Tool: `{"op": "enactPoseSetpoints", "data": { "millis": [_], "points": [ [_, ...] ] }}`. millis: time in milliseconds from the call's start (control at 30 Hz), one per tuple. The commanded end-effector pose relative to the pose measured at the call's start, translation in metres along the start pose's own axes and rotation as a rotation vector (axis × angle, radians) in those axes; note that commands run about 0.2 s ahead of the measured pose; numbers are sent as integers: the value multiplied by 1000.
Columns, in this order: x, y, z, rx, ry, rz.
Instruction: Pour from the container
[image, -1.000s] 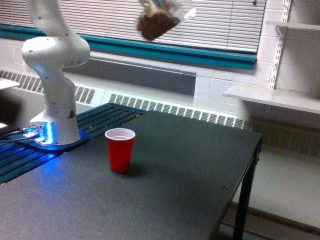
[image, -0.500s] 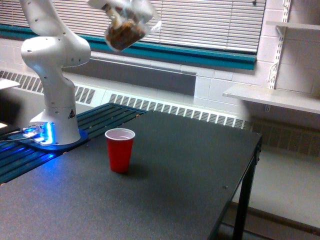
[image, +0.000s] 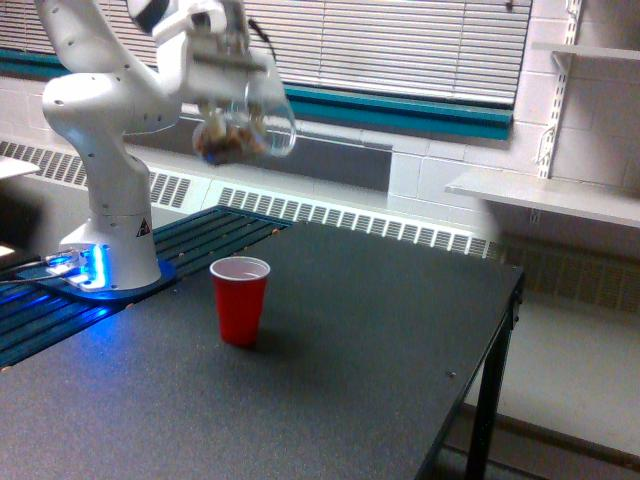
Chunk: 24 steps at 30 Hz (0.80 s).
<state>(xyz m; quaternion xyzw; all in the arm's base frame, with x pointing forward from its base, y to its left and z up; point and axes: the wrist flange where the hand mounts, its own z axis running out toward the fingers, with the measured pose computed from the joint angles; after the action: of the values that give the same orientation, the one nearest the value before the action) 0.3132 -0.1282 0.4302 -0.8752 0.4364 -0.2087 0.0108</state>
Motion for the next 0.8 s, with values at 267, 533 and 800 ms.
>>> {"op": "enactPoseSetpoints", "data": {
  "millis": [267,533,800],
  "points": [
    [-53,24,42,-78,-139,-22],
    [-53,28,37,-85,-141,-7],
    [-60,23,31,-77,-165,0]
  ]
}}
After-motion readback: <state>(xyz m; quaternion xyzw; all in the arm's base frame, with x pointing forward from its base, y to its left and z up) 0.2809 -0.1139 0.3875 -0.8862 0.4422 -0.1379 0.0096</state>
